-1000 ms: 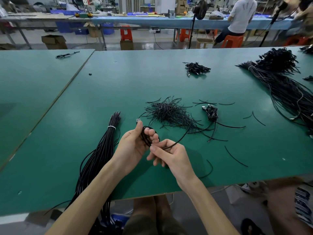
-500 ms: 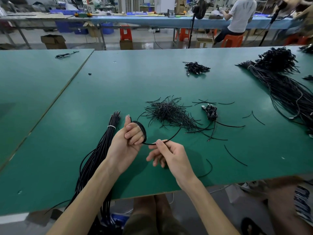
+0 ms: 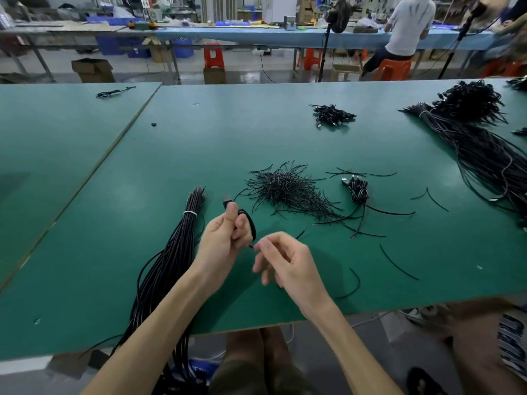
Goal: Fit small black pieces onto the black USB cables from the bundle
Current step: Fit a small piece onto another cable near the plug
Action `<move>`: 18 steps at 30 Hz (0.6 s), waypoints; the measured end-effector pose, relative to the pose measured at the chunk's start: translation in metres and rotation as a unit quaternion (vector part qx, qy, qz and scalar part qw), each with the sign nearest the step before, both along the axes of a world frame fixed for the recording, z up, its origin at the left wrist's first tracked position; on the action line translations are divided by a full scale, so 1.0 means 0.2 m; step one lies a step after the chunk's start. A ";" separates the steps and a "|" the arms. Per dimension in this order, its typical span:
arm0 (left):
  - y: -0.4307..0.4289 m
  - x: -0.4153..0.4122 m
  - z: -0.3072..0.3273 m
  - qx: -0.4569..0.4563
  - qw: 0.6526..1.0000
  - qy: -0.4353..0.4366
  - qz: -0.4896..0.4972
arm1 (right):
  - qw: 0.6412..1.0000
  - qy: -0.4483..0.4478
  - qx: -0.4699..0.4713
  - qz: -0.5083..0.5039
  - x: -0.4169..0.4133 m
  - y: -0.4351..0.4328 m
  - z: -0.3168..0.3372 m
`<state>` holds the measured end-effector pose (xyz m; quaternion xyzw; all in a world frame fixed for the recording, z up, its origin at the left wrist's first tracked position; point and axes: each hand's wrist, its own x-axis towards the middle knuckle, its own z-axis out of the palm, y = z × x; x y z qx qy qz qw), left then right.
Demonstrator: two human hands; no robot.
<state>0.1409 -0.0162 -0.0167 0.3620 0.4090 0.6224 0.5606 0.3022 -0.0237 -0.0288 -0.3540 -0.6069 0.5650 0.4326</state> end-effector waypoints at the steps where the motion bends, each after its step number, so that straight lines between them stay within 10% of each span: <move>1: -0.01 0.01 0.00 -0.004 1.000 0.015 -0.018 | 1.000 0.006 0.003 -0.026 0.00 0.00 0.00; 18: -0.03 0.08 0.00 0.056 0.985 0.158 -0.041 | 0.989 -0.041 0.015 -0.142 -0.01 0.03 -0.05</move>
